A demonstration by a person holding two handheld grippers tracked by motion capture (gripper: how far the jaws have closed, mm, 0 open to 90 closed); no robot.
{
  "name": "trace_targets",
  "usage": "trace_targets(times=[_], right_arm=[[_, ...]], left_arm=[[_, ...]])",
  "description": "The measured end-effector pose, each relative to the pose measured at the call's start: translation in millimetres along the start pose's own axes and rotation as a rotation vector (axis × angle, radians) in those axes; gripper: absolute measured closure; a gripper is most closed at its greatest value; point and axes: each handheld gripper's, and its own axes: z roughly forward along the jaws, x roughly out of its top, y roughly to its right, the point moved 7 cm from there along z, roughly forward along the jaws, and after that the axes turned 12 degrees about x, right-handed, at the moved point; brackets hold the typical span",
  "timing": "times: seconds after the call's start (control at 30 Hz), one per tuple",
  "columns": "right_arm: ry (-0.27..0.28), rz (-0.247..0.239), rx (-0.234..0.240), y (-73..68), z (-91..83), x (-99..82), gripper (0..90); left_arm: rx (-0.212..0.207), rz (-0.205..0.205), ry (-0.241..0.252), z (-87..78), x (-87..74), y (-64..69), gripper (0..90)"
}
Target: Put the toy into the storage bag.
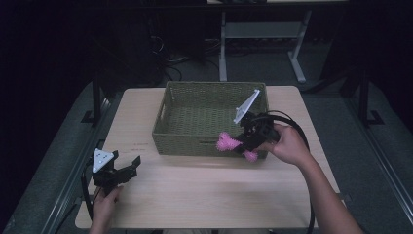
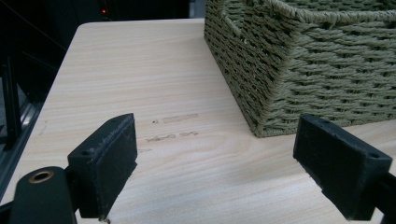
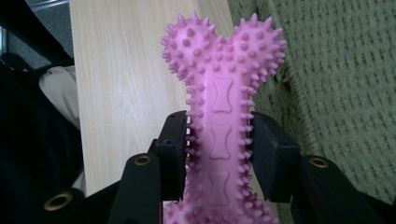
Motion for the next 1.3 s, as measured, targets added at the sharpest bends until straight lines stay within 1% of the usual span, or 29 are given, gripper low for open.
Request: trace_targets(times=[0.07,0.13,0.17,0.23,0.3,0.37,0.43,0.53,0.73,0.87,0.97,1.03,1.17,1.3], right_arm=[[-0.001,-0.004,-0.001,1.6,-4.5,4.2,58.0],[-0.004,-0.007,0.003,2.9,-5.5,5.5,58.1],[-0.007,-0.003,0.003,4.0,-6.4,6.6,58.0],[-0.014,-0.004,-0.004,7.7,-9.5,10.9,58.0],[-0.012,-0.004,-0.001,9.1,-11.6,14.2,58.0],[-0.004,-0.012,0.0,11.8,-13.2,18.3,58.1],[-0.009,-0.011,-0.006,13.8,-14.6,21.8,58.0],[-0.02,-0.014,-0.004,16.8,-16.1,26.6,58.0],[-0.023,-0.012,-0.001,22.6,-19.7,35.3,58.1],[-0.023,-0.008,-0.003,30.6,-23.3,43.8,58.1],[-0.036,-0.001,-0.009,36.5,-24.9,47.7,58.1],[-0.03,0.004,-0.008,41.1,-26.1,49.9,58.1],[-0.016,0.022,-0.005,51.4,-25.6,50.8,58.1],[-0.02,0.043,-0.002,59.6,-23.1,49.3,58.1]], left_arm=[[-0.005,0.0,0.006,-0.6,0.2,0.4,12.9],[-0.004,0.0,0.009,-0.4,0.0,0.6,12.9],[-0.004,0.007,0.005,-0.2,-0.6,0.3,12.9],[-0.005,0.01,-0.003,0.0,-0.9,-0.1,12.9],[-0.003,0.003,0.005,-0.2,-0.2,-0.5,12.9],[-0.002,0.002,0.001,0.1,-0.4,-0.3,12.9],[-0.002,0.002,0.001,-0.1,-0.1,-0.2,12.9],[-0.002,-0.001,0.003,-0.1,0.4,0.1,12.9],[-0.002,0.001,0.001,-0.1,-0.2,0.1,12.9],[0.0,-0.004,0.003,0.2,-0.1,-0.9,12.9],[0.001,-0.005,0.002,0.0,-0.1,-1.5,12.9],[0.001,-0.006,0.003,0.2,0.0,-1.5,12.9],[-0.002,-0.004,0.002,1.5,-0.2,-0.5,12.9],[-0.003,-0.008,0.005,1.1,0.1,-1.1,13.0]])
